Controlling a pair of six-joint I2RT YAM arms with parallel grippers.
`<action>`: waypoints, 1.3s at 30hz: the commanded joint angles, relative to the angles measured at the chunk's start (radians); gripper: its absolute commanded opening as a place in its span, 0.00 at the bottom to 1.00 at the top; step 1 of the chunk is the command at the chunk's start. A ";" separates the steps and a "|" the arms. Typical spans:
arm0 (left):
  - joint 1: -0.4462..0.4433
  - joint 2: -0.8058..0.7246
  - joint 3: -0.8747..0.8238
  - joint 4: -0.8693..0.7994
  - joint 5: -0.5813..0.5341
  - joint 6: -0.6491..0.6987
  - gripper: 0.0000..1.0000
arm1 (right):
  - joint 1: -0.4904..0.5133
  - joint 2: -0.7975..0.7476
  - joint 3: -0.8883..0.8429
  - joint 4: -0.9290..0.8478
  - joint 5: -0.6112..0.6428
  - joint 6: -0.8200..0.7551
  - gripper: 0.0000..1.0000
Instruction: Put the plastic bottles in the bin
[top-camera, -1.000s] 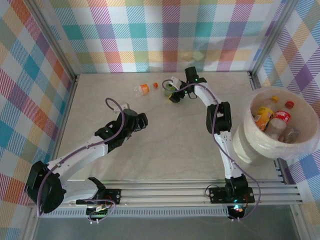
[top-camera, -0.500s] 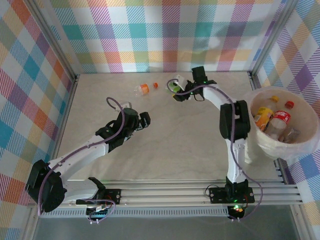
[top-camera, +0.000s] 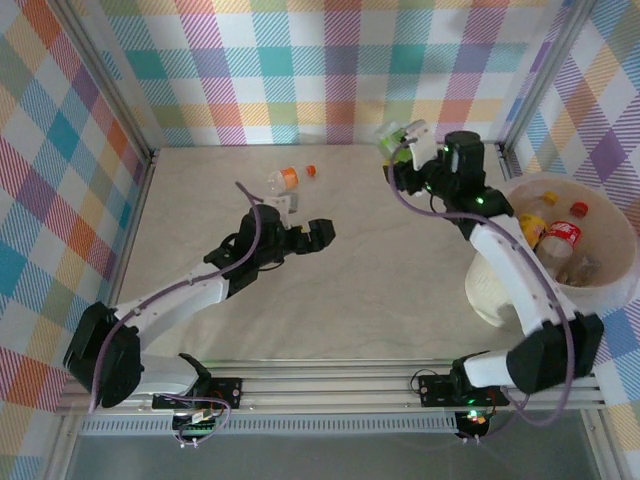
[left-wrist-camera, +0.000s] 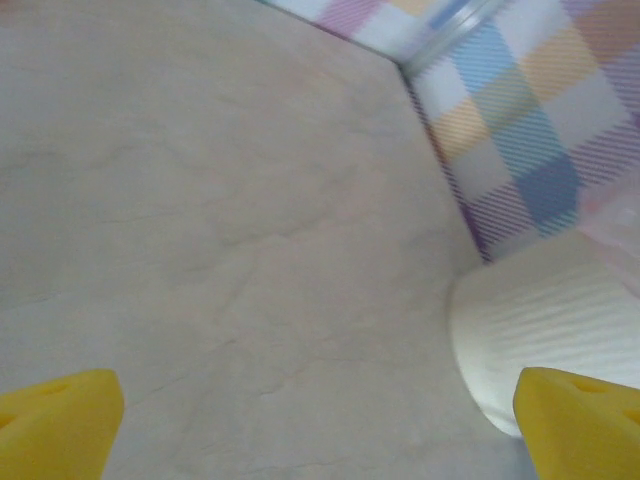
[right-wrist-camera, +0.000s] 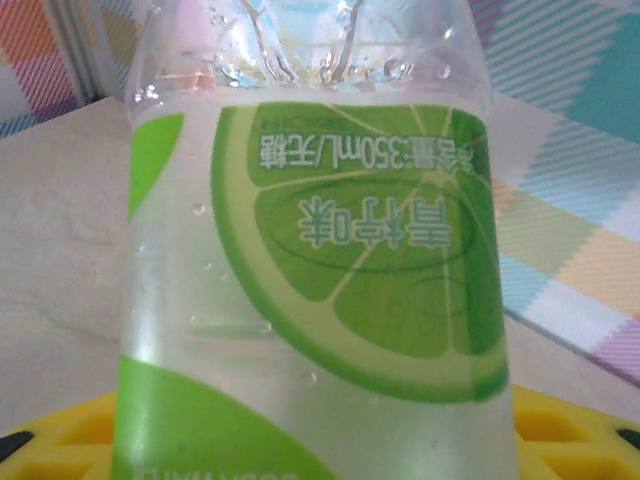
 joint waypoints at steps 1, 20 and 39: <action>-0.033 0.040 0.083 0.129 0.192 0.061 1.00 | 0.005 -0.082 -0.011 -0.135 0.157 0.093 0.52; -0.105 0.183 0.284 0.104 0.311 0.131 1.00 | -0.297 -0.382 -0.006 -0.219 0.801 0.013 0.51; -0.113 0.225 0.291 0.095 0.293 0.059 1.00 | -0.897 -0.364 -0.187 -0.062 0.648 0.069 0.54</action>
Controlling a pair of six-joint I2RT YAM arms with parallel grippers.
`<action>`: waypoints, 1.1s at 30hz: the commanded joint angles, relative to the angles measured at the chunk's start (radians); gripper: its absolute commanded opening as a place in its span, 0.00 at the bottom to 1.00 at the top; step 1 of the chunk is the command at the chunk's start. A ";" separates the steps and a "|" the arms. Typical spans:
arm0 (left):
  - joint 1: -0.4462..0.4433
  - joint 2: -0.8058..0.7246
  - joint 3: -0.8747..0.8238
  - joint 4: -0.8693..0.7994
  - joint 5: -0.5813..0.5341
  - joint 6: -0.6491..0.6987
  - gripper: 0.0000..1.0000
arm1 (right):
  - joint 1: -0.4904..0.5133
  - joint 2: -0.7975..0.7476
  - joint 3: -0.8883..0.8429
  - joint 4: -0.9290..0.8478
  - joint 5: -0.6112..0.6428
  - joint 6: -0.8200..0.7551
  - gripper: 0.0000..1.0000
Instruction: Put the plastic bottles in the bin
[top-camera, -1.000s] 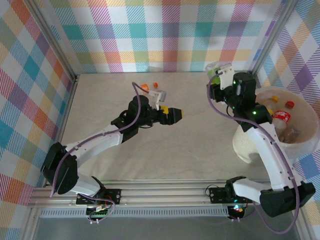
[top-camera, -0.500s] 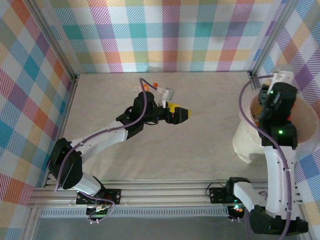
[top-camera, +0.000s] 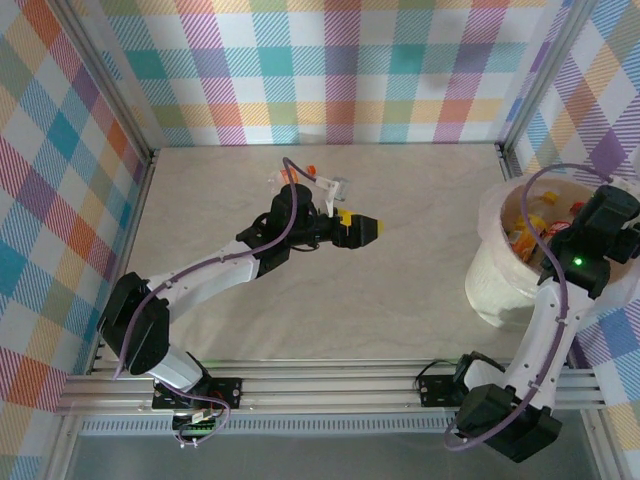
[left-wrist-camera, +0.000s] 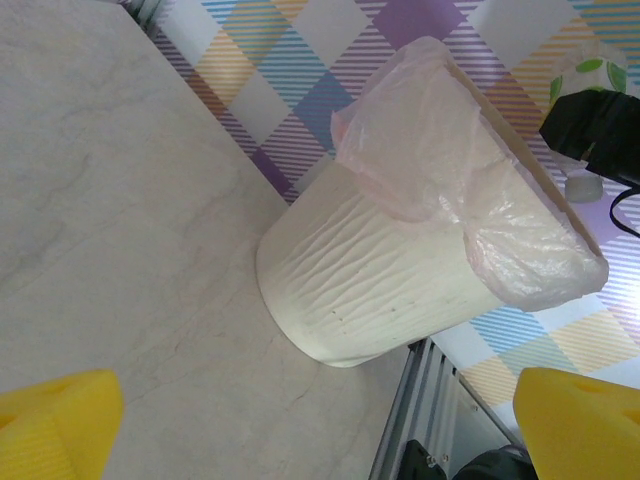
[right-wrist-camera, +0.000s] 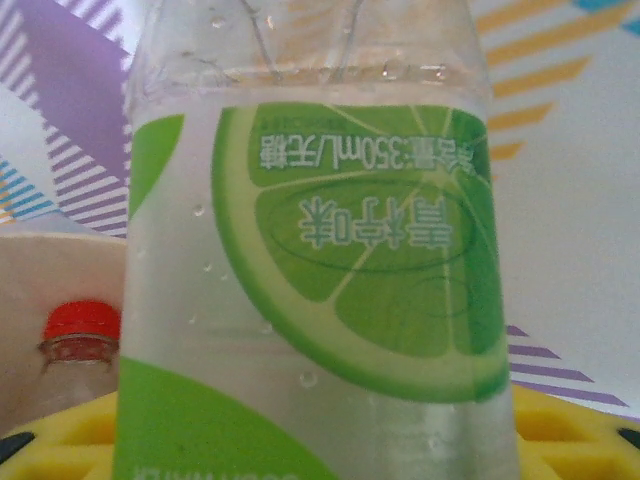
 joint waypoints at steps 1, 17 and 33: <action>-0.014 0.017 0.034 -0.005 -0.008 -0.020 1.00 | -0.027 -0.015 -0.004 0.076 -0.044 0.024 0.56; -0.019 0.038 0.028 0.004 -0.027 -0.026 1.00 | -0.026 -0.032 0.066 -0.110 -0.266 0.108 0.89; -0.019 0.079 0.055 -0.039 -0.053 -0.031 1.00 | -0.026 0.151 0.226 -0.519 -0.381 0.359 1.00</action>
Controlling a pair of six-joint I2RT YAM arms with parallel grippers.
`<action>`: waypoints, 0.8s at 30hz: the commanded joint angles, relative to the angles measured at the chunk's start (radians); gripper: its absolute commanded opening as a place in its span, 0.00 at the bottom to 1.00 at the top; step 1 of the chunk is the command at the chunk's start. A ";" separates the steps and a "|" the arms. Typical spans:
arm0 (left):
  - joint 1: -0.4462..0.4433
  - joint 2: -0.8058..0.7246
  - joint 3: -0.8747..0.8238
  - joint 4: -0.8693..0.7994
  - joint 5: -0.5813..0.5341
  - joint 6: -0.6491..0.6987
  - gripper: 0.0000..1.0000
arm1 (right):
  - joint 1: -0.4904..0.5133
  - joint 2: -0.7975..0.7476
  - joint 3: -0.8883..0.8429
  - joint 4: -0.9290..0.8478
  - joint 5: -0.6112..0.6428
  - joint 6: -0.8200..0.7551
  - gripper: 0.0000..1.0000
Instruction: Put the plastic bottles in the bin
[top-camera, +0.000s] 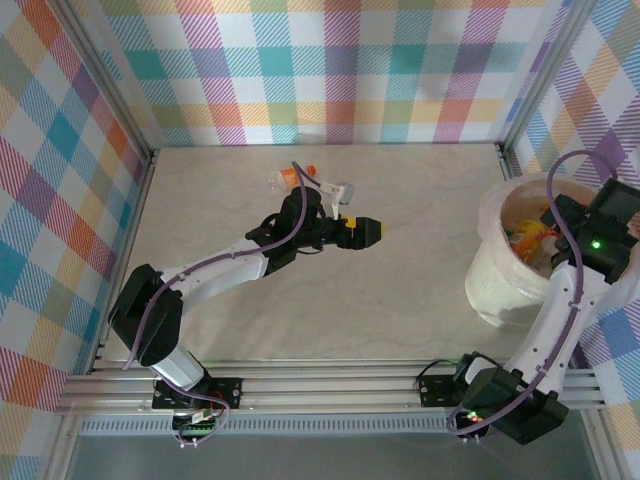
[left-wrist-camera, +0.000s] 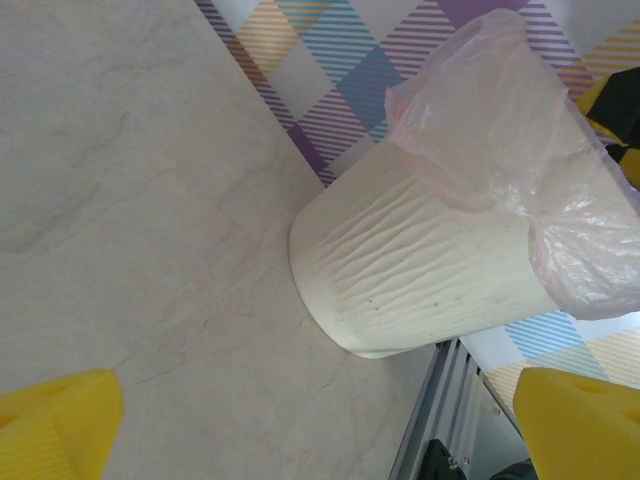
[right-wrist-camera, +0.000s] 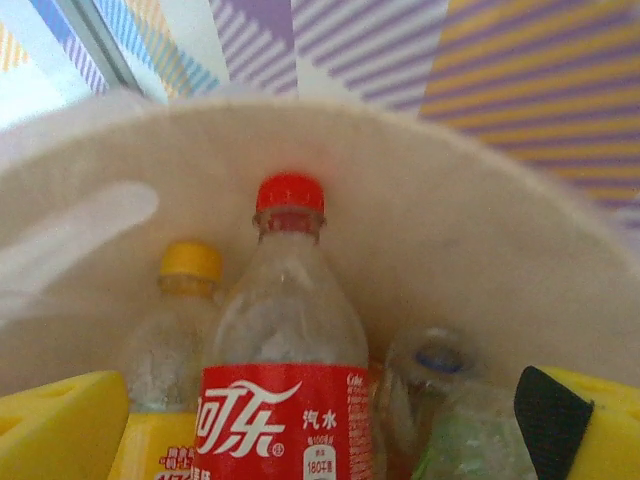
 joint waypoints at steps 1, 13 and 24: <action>-0.012 0.016 0.047 -0.017 -0.006 -0.011 1.00 | -0.005 0.045 0.037 -0.143 -0.009 0.096 1.00; -0.012 0.004 0.048 -0.093 -0.105 0.015 1.00 | 0.001 0.074 0.093 -0.132 -0.094 0.128 1.00; 0.027 0.025 0.126 -0.306 -0.462 0.036 1.00 | 0.185 -0.030 0.167 -0.070 -0.191 0.116 1.00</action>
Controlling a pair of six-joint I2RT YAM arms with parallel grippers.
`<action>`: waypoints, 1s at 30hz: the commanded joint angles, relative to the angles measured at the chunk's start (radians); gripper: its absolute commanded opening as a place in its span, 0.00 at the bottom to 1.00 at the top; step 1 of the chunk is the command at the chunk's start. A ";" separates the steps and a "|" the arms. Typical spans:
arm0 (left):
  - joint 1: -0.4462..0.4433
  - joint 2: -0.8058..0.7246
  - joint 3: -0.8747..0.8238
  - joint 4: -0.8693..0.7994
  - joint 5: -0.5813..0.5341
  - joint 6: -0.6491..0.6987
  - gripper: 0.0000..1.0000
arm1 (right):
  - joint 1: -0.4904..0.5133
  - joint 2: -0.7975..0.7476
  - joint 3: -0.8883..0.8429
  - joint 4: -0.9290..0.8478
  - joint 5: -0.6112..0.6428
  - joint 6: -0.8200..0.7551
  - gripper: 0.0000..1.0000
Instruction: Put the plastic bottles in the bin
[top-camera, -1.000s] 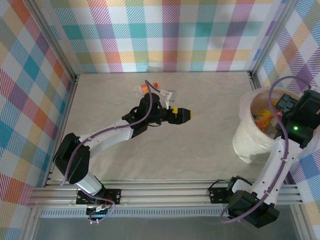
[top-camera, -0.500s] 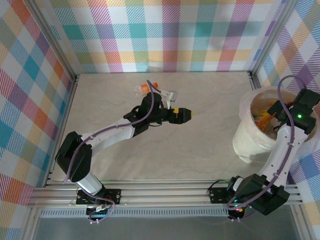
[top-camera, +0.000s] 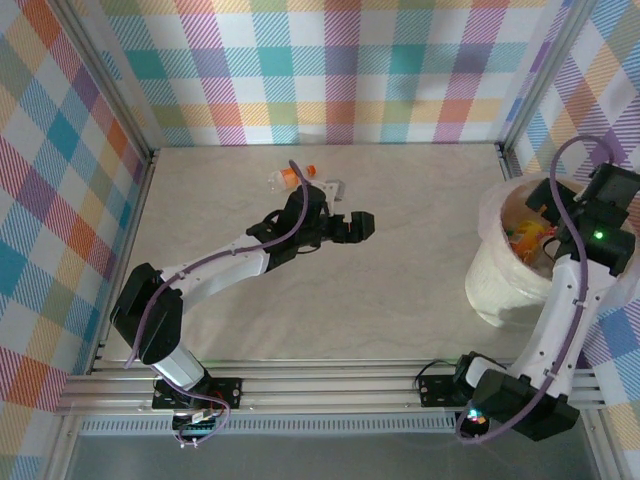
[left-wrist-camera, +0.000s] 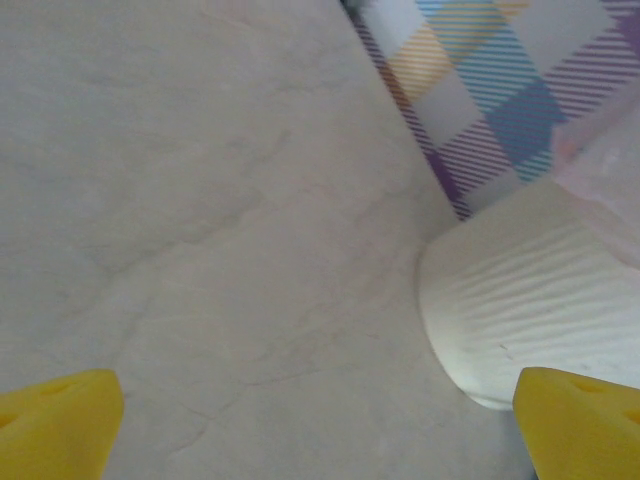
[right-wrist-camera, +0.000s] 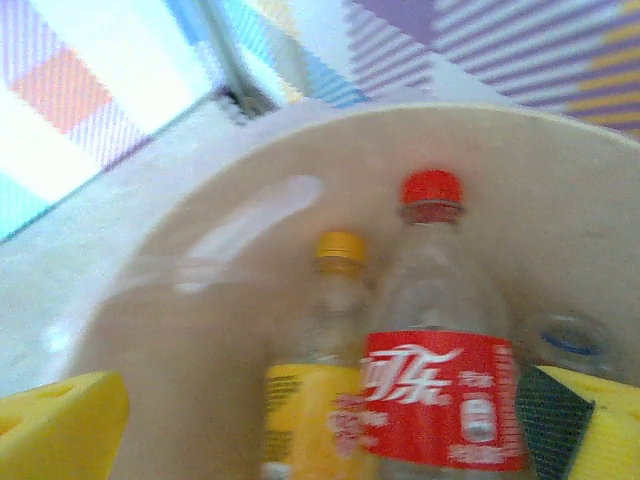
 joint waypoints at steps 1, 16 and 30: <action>0.028 0.034 0.093 -0.161 -0.224 0.005 1.00 | 0.089 -0.053 0.004 0.065 -0.123 0.021 1.00; 0.270 0.346 0.450 -0.409 -0.370 0.096 1.00 | 0.492 -0.114 -0.268 0.635 -0.592 0.221 1.00; 0.464 0.736 0.974 -0.537 -0.175 0.488 1.00 | 0.739 -0.008 -0.353 0.666 -0.455 0.216 1.00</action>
